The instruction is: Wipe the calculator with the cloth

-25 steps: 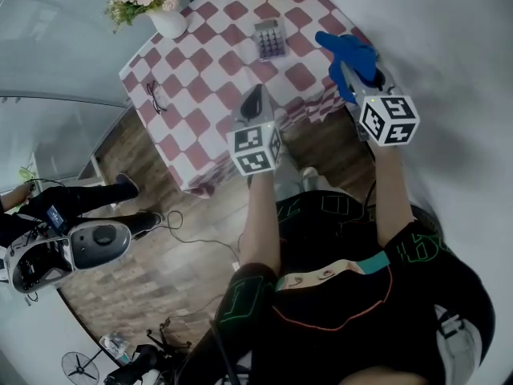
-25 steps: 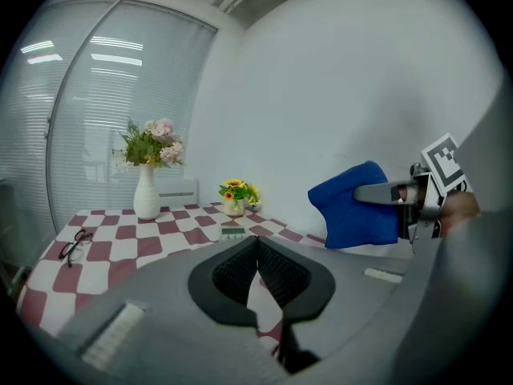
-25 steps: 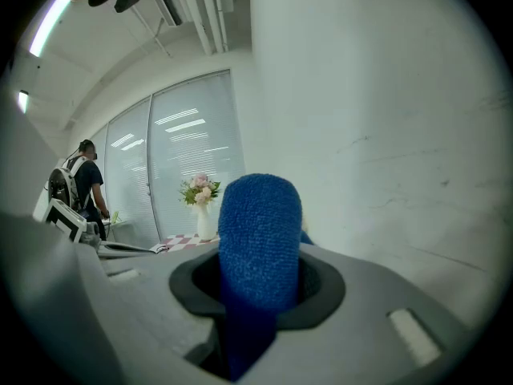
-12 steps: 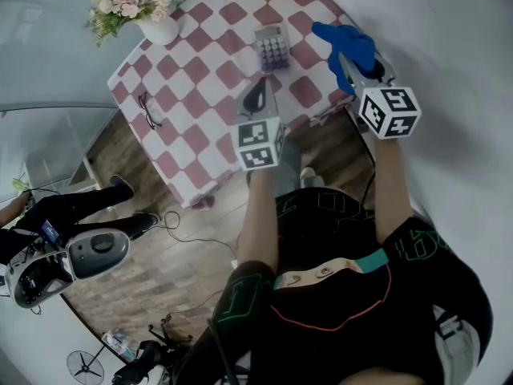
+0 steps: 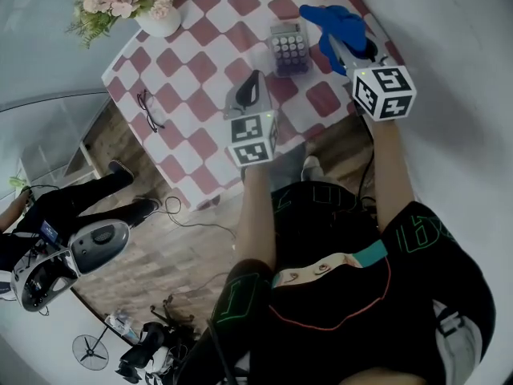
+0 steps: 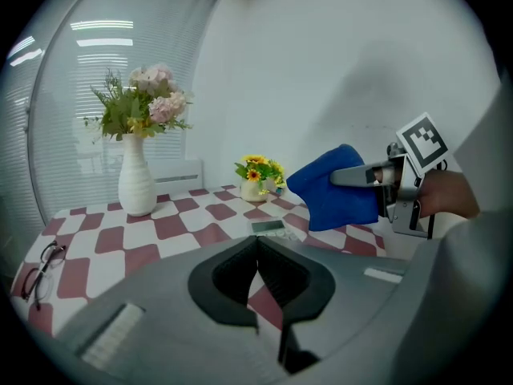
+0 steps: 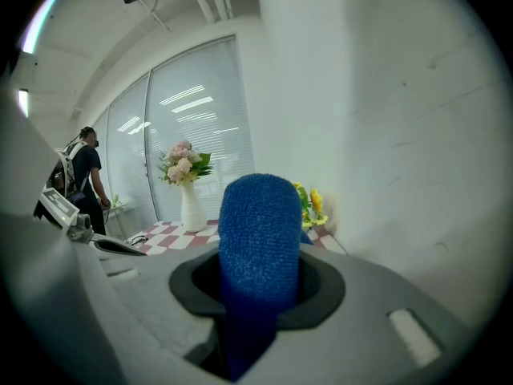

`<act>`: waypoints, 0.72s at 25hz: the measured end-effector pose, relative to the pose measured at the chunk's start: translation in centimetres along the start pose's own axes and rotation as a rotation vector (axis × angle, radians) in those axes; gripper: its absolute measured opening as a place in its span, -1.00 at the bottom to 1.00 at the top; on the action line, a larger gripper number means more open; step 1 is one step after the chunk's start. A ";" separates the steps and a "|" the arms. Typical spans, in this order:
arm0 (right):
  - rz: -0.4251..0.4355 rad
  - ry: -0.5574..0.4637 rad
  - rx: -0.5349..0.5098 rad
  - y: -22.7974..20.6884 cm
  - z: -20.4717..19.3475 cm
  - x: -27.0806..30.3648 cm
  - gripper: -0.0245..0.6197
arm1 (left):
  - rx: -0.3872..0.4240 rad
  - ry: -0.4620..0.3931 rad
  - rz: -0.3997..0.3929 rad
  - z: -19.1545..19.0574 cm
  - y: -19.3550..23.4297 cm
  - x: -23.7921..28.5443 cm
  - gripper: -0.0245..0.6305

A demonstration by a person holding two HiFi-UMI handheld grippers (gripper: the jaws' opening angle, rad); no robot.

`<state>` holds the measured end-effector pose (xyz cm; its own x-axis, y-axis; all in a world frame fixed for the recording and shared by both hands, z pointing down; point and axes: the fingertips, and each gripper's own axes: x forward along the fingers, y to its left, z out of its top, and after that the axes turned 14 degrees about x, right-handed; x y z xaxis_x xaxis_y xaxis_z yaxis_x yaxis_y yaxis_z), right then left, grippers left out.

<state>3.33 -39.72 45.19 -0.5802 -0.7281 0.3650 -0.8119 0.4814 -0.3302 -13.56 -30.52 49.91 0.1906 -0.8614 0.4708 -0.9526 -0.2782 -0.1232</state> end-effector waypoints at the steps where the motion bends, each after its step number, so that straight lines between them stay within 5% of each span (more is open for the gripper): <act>1: 0.001 0.007 -0.008 -0.1 0.1 0.7 -0.57 | -0.002 0.004 -0.001 0.0 0.2 0.4 -0.89; 10: 0.084 0.098 -0.208 1.6 0.9 7.5 -0.57 | 0.010 0.030 -0.018 -0.6 1.6 3.2 -0.89; 18: 0.202 0.261 -0.609 5.5 -2.0 12.2 -0.57 | -0.005 0.035 -0.016 -0.7 2.9 4.1 -0.89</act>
<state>-8.35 -45.03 49.56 -0.6580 -0.4910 0.5709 -0.5340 0.8388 0.1061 -15.72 -34.51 52.08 0.1971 -0.8415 0.5030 -0.9508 -0.2892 -0.1113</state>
